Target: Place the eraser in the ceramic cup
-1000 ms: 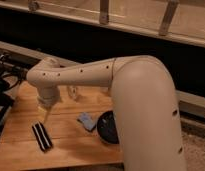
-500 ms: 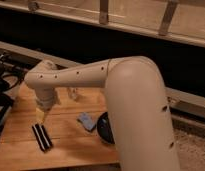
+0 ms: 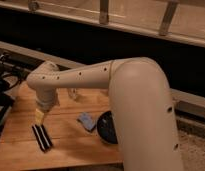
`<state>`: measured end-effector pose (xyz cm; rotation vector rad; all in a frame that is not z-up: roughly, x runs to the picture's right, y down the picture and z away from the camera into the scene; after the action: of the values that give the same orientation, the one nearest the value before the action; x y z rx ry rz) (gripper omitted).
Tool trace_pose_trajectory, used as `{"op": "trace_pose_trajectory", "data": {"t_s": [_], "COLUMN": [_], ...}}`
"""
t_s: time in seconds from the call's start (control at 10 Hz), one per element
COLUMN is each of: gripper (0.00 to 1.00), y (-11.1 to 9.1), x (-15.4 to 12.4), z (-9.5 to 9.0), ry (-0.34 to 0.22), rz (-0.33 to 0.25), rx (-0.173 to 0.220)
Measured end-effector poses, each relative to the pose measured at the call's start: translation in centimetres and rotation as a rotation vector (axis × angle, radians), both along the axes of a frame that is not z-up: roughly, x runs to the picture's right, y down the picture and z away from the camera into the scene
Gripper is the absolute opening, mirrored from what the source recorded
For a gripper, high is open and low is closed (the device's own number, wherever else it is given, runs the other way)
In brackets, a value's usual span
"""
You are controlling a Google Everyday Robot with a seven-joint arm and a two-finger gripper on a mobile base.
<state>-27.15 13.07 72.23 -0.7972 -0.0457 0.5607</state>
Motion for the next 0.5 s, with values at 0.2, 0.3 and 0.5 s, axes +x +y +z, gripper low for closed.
{"op": "trace_pose_trajectory", "data": {"t_s": [0.2, 0.3, 0.5], "gripper": [0.8, 0.8, 0.8], "y": [2.0, 3.0, 5.3], "x": [-2.0, -2.7, -4.4], "z": [-0.7, -0.7, -0.3], "ry": [-0.029, -0.034, -0.041], "rz": [0.023, 0.025, -0.006], "rx": [-0.018, -0.03, -0.056]}}
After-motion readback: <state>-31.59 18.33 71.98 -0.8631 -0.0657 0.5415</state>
